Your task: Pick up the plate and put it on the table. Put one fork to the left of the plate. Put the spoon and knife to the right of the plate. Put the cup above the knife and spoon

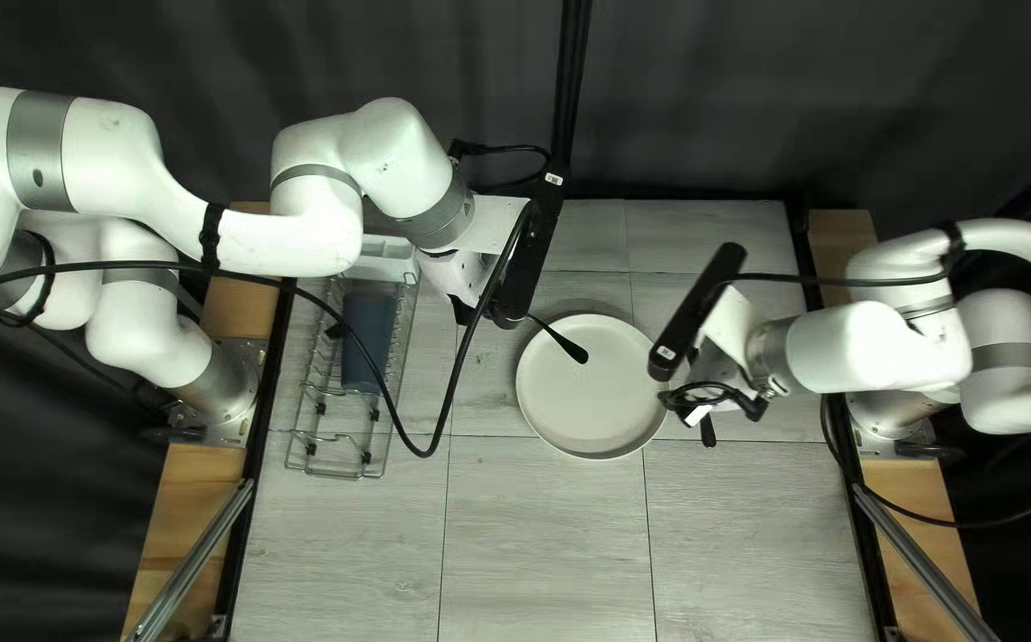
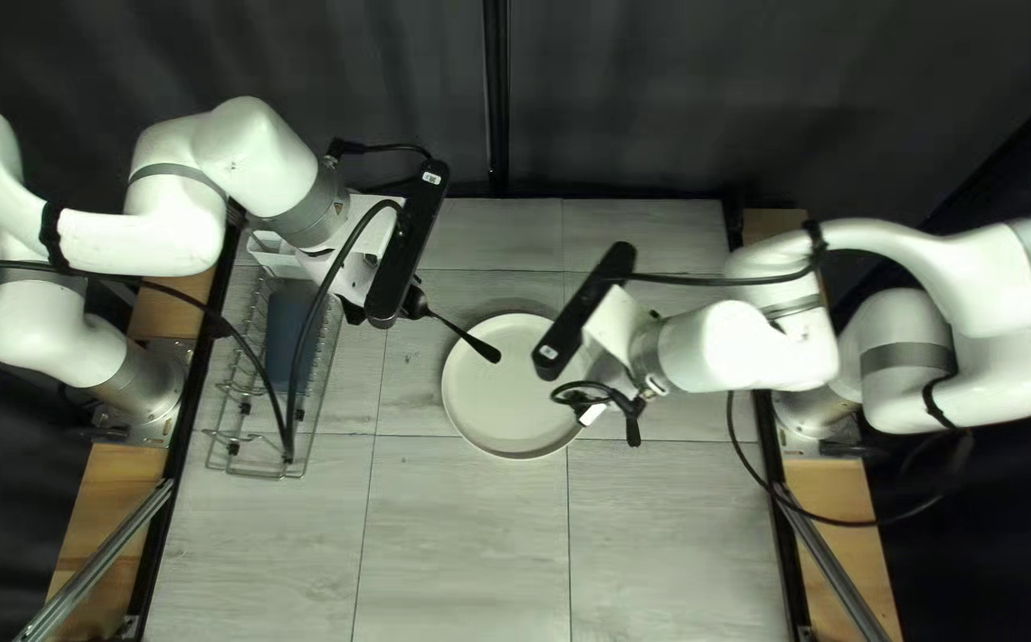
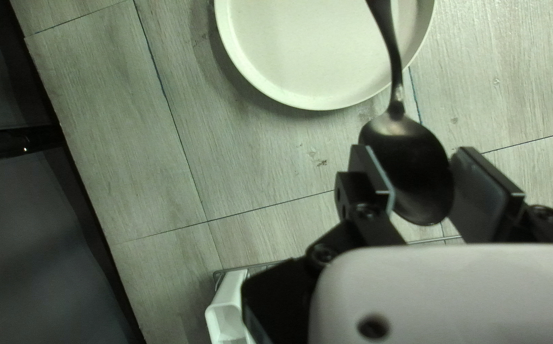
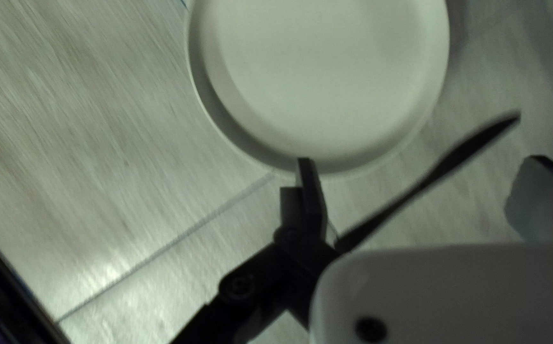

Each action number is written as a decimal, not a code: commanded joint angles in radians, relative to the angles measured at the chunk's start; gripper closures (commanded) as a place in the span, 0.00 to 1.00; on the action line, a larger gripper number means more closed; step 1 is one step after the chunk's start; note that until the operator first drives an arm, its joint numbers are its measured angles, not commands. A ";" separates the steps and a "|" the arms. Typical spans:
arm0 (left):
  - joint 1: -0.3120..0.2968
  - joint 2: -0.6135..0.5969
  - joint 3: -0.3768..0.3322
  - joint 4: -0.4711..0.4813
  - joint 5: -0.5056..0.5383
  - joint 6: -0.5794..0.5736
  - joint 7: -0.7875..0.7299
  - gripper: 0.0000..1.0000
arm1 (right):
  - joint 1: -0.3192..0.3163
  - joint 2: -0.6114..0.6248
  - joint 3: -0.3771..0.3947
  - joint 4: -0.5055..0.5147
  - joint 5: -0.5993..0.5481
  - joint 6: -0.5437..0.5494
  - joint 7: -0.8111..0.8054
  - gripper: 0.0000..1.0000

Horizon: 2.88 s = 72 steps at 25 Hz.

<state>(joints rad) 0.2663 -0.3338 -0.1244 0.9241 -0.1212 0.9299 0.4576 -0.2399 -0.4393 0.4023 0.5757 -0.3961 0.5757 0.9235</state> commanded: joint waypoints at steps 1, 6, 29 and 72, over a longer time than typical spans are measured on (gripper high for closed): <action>0.000 0.000 0.000 0.000 0.000 0.000 0.000 1.00 | -0.099 0.074 0.056 -0.004 -0.179 -0.162 0.073 0.00; 0.000 0.000 0.000 0.000 0.000 0.000 0.000 1.00 | -0.195 0.178 0.113 0.066 -0.370 -0.230 0.170 0.00; 0.000 0.000 0.000 0.000 0.000 0.000 0.000 1.00 | -0.257 0.289 0.149 0.169 -0.552 -0.224 0.276 0.00; 0.000 0.000 0.000 0.000 0.000 0.000 0.000 0.00 | 0.081 -0.057 -0.079 -0.034 0.159 0.251 -0.303 1.00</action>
<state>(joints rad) 0.2663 -0.3339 -0.1244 0.9242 -0.1211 0.9299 0.4576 -0.2826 -0.3443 0.3973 0.6355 -0.4155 0.6142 0.7185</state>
